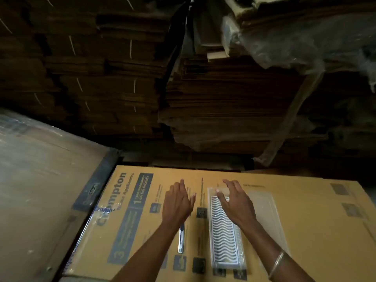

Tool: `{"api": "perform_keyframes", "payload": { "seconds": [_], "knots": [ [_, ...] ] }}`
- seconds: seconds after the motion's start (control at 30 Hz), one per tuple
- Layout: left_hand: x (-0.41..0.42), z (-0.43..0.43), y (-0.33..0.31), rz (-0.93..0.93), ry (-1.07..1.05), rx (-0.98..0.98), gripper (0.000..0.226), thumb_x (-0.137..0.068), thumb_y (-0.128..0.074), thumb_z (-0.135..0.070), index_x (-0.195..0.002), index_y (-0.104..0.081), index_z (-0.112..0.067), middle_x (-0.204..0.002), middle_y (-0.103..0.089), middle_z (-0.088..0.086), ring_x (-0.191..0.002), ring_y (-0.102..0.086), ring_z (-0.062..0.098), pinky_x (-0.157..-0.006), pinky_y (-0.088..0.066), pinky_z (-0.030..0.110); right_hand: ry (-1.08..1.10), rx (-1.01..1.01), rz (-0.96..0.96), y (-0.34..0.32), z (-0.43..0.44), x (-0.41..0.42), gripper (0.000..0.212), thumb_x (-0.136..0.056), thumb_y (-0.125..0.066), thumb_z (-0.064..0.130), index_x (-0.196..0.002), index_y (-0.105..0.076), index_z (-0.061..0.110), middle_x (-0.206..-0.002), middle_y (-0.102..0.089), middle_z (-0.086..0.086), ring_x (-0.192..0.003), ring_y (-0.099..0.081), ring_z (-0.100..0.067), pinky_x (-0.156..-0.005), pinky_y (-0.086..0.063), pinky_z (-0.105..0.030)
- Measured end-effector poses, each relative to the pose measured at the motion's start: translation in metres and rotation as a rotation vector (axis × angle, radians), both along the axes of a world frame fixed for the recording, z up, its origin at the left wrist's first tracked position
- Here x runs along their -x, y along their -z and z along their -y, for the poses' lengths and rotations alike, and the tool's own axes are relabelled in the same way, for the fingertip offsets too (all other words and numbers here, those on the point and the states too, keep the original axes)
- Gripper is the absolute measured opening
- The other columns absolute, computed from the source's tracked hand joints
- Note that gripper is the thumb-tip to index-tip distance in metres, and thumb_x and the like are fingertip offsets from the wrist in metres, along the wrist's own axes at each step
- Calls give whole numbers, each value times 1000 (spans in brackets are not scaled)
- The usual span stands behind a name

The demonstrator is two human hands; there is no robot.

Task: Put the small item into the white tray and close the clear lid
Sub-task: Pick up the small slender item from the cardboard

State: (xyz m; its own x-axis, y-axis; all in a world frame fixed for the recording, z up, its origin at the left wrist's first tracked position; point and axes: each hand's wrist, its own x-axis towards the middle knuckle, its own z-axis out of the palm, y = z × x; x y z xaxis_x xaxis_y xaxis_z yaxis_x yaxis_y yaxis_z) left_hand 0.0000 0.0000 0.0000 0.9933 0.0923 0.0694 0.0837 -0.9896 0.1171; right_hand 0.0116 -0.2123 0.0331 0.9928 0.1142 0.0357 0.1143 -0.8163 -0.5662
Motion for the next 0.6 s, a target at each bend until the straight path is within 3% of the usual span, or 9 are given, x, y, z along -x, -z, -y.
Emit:
{"api": "perform_keyframes", "payload": {
  "seconds": [0.27, 0.4, 0.5, 0.6],
  "knots": [
    [34, 7, 81, -270, -79, -64, 39, -100, -32, -28, -128, -52, -10, -128, -59, 11, -118, -57, 28, -91, -49, 37, 38, 13, -79, 35, 17, 18, 43, -97, -36, 62, -125, -56, 36, -130, -58, 8, -105, -62, -14, -83, -52, -33],
    [38, 7, 91, -301, -135, 14, 28, -102, -34, -27, -118, -56, -16, -114, -64, 3, -102, -65, 20, -82, -52, 31, 68, 14, -69, 48, 29, 24, 51, -94, -28, 70, -118, -60, 38, -125, -61, 10, -99, -65, -13, -79, -53, -34],
    [29, 10, 88, -403, -187, 165, 28, -102, -37, -25, -108, -63, -16, -101, -69, 2, -87, -70, 18, -70, -55, 30, 85, 11, -52, 49, 38, 27, 41, -96, -38, 60, -114, -63, 33, -113, -63, 13, -92, -64, -10, -73, -50, -30],
    [29, 12, 93, -367, -246, 122, 28, -103, -35, -23, -115, -59, -15, -110, -68, 3, -96, -71, 19, -77, -56, 31, 102, 4, -58, 51, 44, 28, 37, -97, -43, 53, -113, -65, 29, -111, -64, 10, -89, -62, -10, -71, -50, -31]
  ]
}}
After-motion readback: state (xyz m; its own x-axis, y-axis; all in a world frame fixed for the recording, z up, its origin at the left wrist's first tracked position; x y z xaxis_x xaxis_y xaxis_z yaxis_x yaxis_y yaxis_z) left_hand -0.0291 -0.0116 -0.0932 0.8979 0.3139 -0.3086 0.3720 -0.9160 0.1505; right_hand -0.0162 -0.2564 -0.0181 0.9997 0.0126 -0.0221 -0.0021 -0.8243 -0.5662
